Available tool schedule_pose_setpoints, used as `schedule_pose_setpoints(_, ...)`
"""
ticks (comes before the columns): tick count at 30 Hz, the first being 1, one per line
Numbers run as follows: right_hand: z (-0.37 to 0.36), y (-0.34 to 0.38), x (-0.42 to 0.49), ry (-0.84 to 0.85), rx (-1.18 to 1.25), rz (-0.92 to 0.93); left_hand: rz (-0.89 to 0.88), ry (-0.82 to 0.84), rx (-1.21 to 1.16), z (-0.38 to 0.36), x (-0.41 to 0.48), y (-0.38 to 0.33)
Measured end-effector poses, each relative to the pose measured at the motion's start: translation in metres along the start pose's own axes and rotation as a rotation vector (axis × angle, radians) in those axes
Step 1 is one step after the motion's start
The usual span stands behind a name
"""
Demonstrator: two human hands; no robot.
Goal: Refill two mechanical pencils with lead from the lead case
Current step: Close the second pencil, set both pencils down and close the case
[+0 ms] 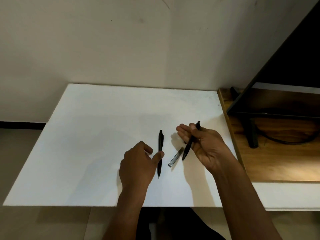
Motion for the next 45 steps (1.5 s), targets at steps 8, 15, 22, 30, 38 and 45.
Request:
schedule_pose_setpoints(8,0.003,-0.019,-0.008,0.013,-0.659,0.036,0.031,0.014,0.099,-0.011,-0.002,0.001)
schedule_pose_setpoints(15,-0.006,-0.022,-0.011,0.047,-0.987,0.190,0.098,0.007,0.027,-0.008,0.001,0.000)
schedule_pose_setpoints(22,-0.027,-0.032,-0.015,0.122,-1.128,0.248,0.141,0.041,-0.043,0.006,0.016,0.015)
schedule_pose_setpoints(30,-0.035,-0.044,-0.018,0.092,-1.304,0.308,0.157,0.046,-0.082,0.007,0.013,0.014)
schedule_pose_setpoints(38,-0.037,-0.042,-0.015,0.045,-1.353,0.367,0.158,0.035,-0.110,0.009,0.010,0.010)
schedule_pose_setpoints(45,-0.039,-0.042,-0.016,0.054,-1.401,0.391,0.140,0.065,-0.139,0.008,0.010,0.008)
Point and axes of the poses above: each hand's wrist, its own x-axis towards the middle knuckle, its own z-axis out of the back of the hand, y = z × x, the point moved 5 cm from there along x, towards the middle knuckle, and after that the axes turned 14 degrees about z, right-handed, at the moved point
